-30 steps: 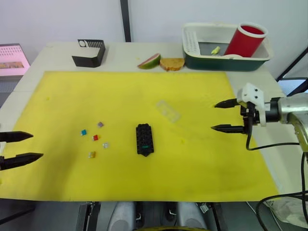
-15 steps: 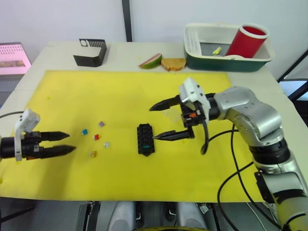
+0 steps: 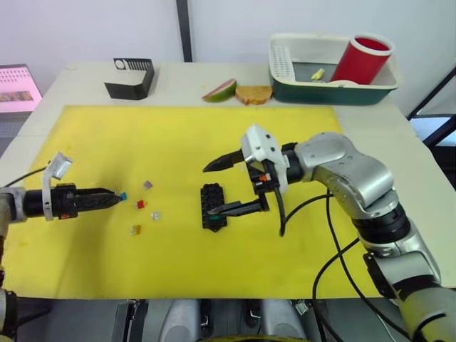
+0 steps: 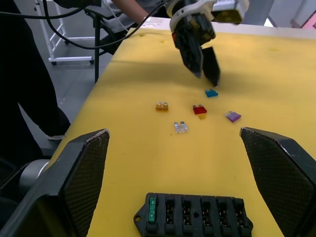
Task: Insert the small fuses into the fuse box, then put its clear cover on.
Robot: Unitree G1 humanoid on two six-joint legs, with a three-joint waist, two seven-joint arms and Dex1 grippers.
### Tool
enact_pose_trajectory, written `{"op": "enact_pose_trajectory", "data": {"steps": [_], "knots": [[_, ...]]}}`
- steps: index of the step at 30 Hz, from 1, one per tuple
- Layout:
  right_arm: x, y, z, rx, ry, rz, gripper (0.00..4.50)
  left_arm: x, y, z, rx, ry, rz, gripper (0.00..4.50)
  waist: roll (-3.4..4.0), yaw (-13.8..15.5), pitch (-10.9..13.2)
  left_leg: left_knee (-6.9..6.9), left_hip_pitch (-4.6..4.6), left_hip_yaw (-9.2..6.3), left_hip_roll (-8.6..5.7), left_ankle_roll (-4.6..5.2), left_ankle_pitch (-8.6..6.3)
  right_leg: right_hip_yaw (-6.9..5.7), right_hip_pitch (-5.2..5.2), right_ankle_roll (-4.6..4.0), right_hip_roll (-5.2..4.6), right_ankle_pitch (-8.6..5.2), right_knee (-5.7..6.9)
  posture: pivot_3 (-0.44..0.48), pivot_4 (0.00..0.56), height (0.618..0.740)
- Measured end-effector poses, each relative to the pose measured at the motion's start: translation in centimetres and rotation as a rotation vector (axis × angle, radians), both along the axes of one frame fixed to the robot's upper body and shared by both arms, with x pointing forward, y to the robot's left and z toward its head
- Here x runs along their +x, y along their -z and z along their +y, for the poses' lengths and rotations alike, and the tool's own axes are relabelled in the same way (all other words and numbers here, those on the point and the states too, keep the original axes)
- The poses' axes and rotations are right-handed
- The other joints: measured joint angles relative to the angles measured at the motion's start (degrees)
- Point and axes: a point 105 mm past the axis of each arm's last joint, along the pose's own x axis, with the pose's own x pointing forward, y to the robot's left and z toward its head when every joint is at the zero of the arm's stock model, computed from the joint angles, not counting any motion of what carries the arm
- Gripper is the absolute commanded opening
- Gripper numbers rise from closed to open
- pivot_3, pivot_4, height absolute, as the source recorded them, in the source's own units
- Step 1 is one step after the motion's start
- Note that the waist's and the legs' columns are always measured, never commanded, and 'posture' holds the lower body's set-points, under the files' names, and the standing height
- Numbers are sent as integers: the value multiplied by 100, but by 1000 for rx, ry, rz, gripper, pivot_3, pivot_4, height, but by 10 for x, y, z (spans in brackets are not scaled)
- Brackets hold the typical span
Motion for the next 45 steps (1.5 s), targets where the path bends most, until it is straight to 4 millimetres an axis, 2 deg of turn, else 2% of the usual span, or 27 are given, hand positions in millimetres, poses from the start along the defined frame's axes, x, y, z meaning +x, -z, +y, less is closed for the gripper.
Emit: {"op": "enact_pose_trajectory", "data": {"steps": [18,21,22,33,34,35,43,45], "knots": [[0,0,-3,-16,30,-16,4478,7,8,-7,-34,26,36,4500,2,39,-2,3,3,-3,-6,2,-1,2,6,0,-8,0,1,0,150,740],[0,0,-3,-18,31,-18,4500,10,9,-9,-42,17,34,3712,3,61,-3,5,3,-4,-6,3,-1,1,6,0,-9,0,2,0,150,740],[0,0,-3,-18,31,-19,4500,11,11,-9,-44,8,37,3251,2,64,-3,6,3,-4,-7,3,-1,1,7,0,-9,0,2,0,150,740],[1,1,-4,-25,42,-23,4500,16,14,-7,-77,-33,42,3251,2,112,-4,8,3,-3,-6,7,-3,1,6,1,-9,0,4,0,150,740],[1,1,-4,-27,44,-25,4500,16,14,-6,-80,-39,43,2706,1,106,-4,8,4,-2,-6,7,-3,1,6,1,-8,0,5,0,150,740],[1,2,-5,-28,45,-25,4500,16,15,-4,-79,-48,43,2501,1,97,-4,8,4,-2,-6,7,-3,1,6,1,-8,0,5,0,150,740],[1,4,-5,-31,46,-19,4500,16,18,1,-86,-77,47,2501,1,28,-4,8,4,-4,-5,5,-2,1,6,1,-9,0,8,0,150,740],[1,4,-5,-32,47,-19,4500,16,19,1,-86,-80,47,1923,1,24,-4,8,4,-4,-5,5,-2,1,5,1,-9,0,9,0,150,740]]}}
